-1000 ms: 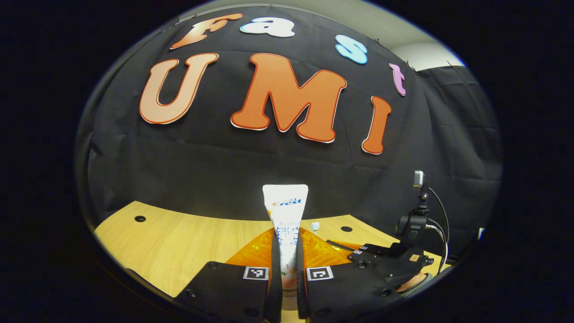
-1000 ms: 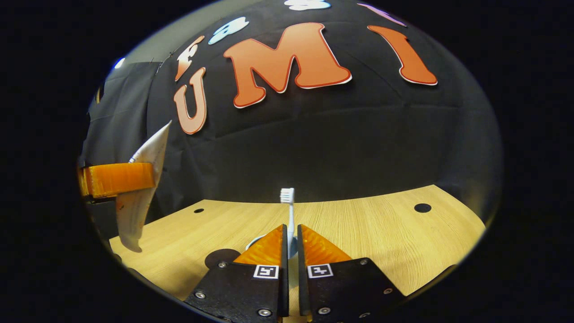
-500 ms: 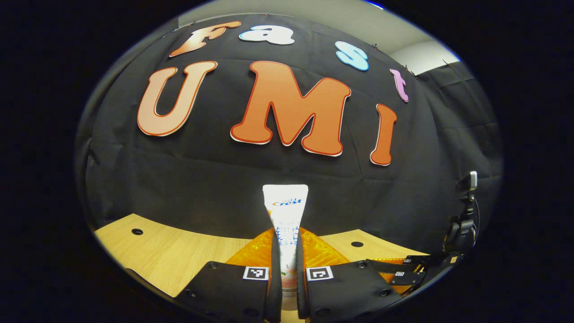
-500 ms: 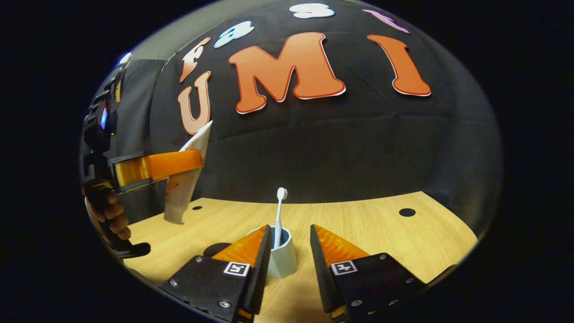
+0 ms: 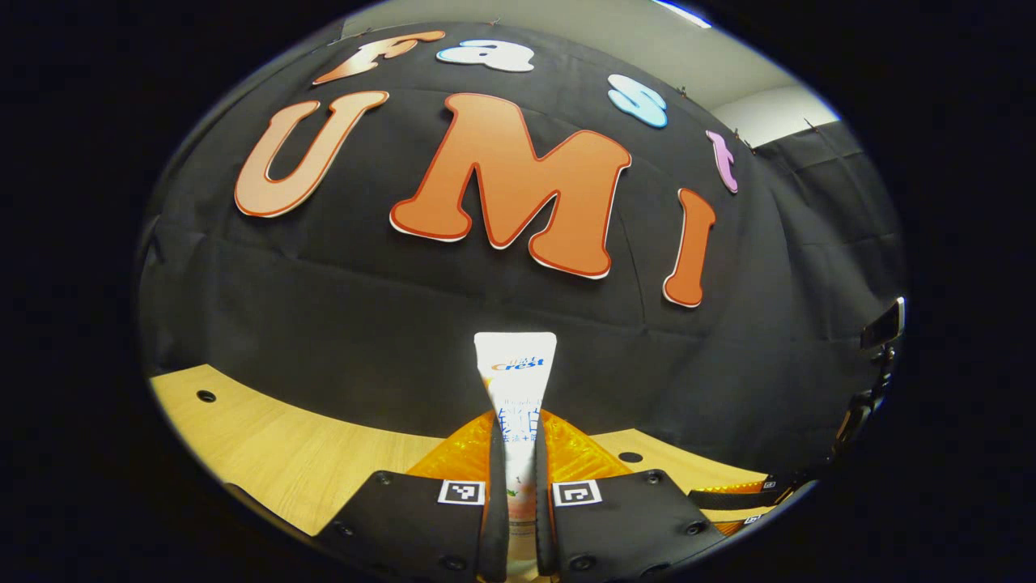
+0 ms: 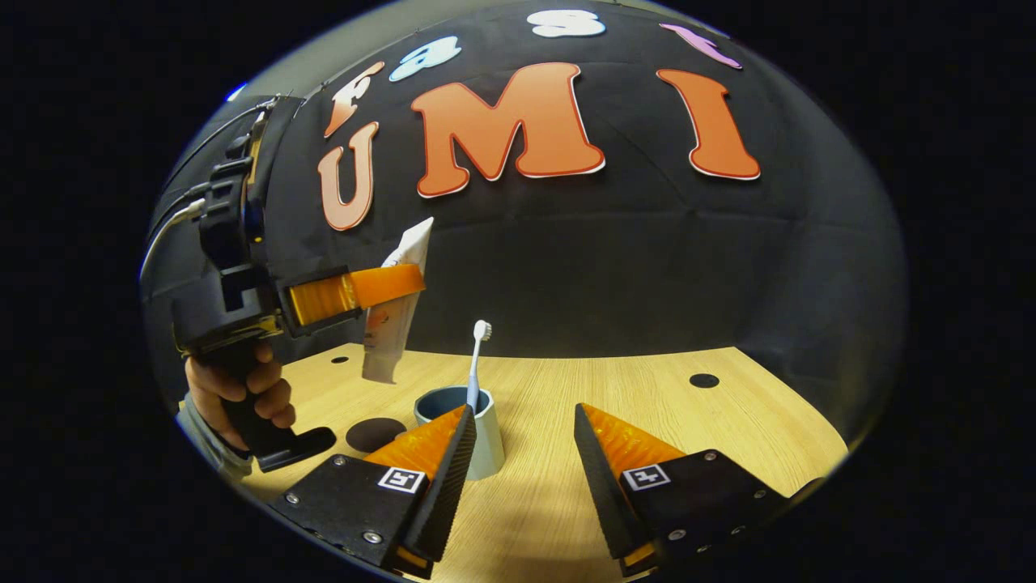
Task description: Put the toothbrush and toothpaste on the desktop into the cup, then pick up the cup and place it on the coaster on the desktop.
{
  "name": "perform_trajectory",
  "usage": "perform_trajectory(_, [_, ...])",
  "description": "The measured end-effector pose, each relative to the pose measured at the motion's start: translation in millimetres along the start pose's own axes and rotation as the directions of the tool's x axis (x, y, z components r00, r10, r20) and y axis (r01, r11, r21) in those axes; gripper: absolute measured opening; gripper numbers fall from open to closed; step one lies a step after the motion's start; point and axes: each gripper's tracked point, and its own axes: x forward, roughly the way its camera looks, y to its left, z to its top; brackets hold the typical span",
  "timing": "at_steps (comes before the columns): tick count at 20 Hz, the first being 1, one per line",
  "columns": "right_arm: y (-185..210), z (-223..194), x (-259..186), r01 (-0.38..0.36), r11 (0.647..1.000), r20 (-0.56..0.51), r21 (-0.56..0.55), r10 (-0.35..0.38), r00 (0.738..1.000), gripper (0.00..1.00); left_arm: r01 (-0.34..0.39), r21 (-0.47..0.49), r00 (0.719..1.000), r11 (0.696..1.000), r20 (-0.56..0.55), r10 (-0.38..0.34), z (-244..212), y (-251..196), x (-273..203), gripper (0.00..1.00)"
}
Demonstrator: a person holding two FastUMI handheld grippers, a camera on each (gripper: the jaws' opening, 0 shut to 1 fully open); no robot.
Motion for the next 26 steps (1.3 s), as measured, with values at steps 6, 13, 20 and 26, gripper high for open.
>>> perform_trajectory(6, [-15.8, -3.0, -14.6, 0.016, 0.999, 0.010, 0.042, -0.016, 1.000, 0.74, 0.016, -0.010, 1.000, 1.000, -0.002, -0.016, -24.7, -6.6, 18.4, 0.16])
perform_trajectory(13, [-23.4, 2.2, -25.8, 0.019, 0.998, 0.032, 0.062, -0.021, 0.999, 0.74, 0.026, -0.032, 0.999, 0.999, -0.040, -0.028, -56.5, -1.9, 29.2, 0.17])
perform_trajectory(20, [-19.8, -4.4, -27.7, 0.025, 0.999, 0.014, 0.044, -0.026, 1.000, 0.74, -0.030, -0.009, 0.993, 1.000, -0.113, 0.029, -96.4, 10.6, 22.7, 0.17])
perform_trajectory(26, [-14.1, -2.3, -33.5, 0.028, 0.999, 0.005, 0.037, -0.028, 1.000, 0.74, 0.007, -0.029, 0.987, 1.000, -0.159, -0.012, -98.4, 3.9, 5.3, 0.41])
